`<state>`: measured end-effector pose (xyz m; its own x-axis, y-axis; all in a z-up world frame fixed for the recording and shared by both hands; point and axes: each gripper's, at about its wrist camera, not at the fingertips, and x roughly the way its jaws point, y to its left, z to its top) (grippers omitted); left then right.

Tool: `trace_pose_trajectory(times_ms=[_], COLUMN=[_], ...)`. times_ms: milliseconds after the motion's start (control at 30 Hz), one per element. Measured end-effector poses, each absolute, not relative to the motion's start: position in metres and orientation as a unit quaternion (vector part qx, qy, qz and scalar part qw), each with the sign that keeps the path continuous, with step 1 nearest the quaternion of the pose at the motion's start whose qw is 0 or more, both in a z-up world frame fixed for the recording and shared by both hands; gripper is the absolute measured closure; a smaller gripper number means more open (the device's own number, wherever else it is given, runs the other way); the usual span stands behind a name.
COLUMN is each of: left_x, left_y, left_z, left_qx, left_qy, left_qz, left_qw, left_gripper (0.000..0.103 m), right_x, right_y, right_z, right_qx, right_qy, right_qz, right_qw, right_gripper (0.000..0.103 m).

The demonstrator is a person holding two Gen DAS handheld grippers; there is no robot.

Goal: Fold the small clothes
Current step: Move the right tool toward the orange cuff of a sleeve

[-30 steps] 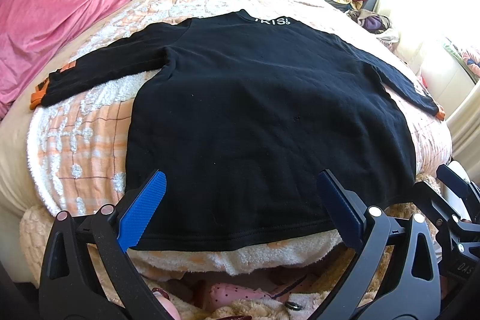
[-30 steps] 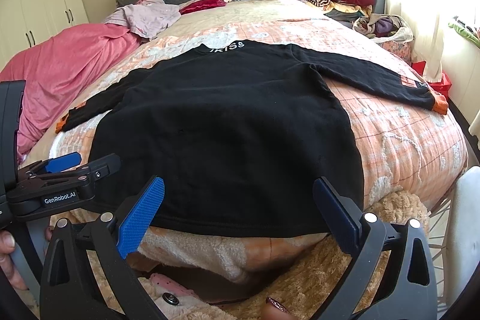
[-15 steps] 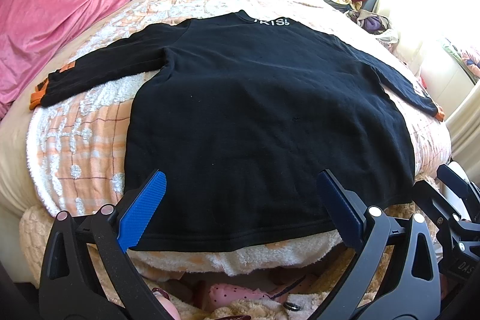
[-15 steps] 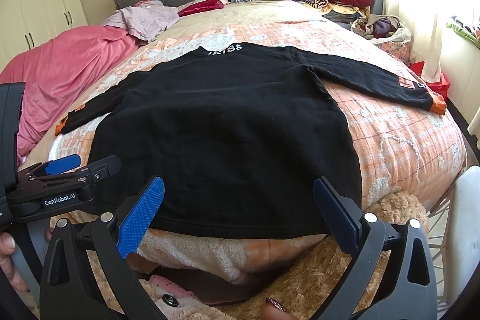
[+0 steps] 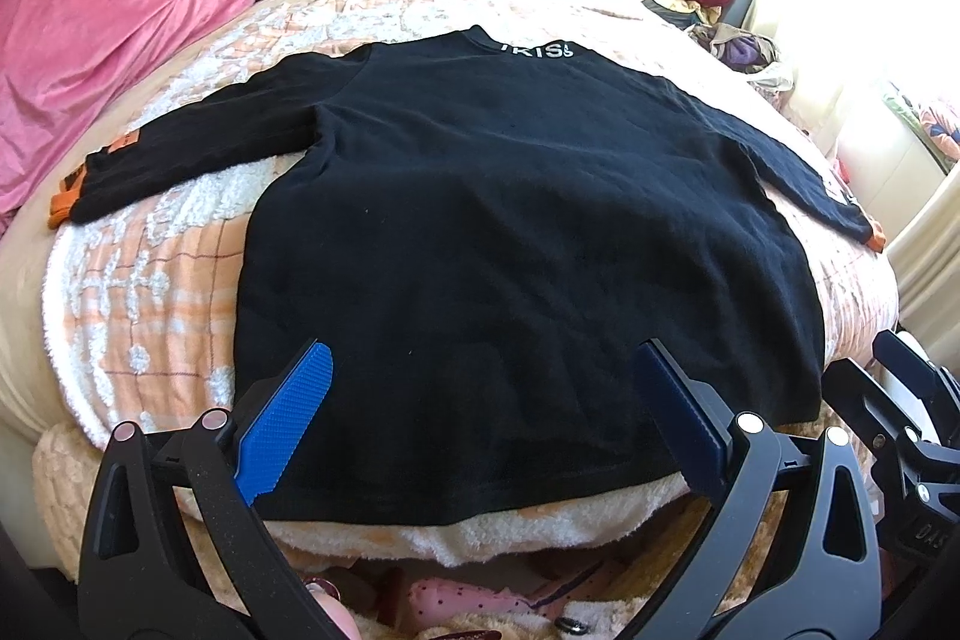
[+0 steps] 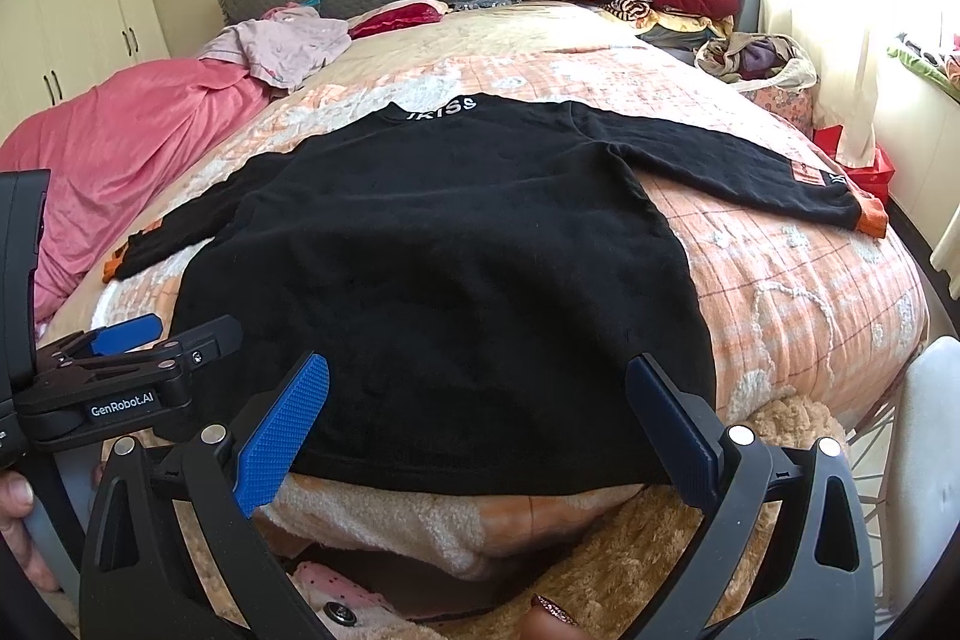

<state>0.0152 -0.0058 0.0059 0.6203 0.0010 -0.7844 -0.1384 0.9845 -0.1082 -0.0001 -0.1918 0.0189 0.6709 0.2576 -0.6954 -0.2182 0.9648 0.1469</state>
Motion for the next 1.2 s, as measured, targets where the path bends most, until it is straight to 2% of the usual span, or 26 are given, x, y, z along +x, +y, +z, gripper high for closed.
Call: trace_pose_trajectory(times_ms=[1200], left_x=[0.129], left_y=[0.003], left_z=[0.02], left_qx=[-0.092], left_qy=[0.452], left_qz=[0.034], left_qw=[0.887], left_gripper=[0.008], right_x=[0.113], right_y=[-0.244], right_z=[0.033], right_qx=[0.099], right_qy=[0.39], right_qz=[0.05], right_qw=[0.914], right_gripper=[0.004])
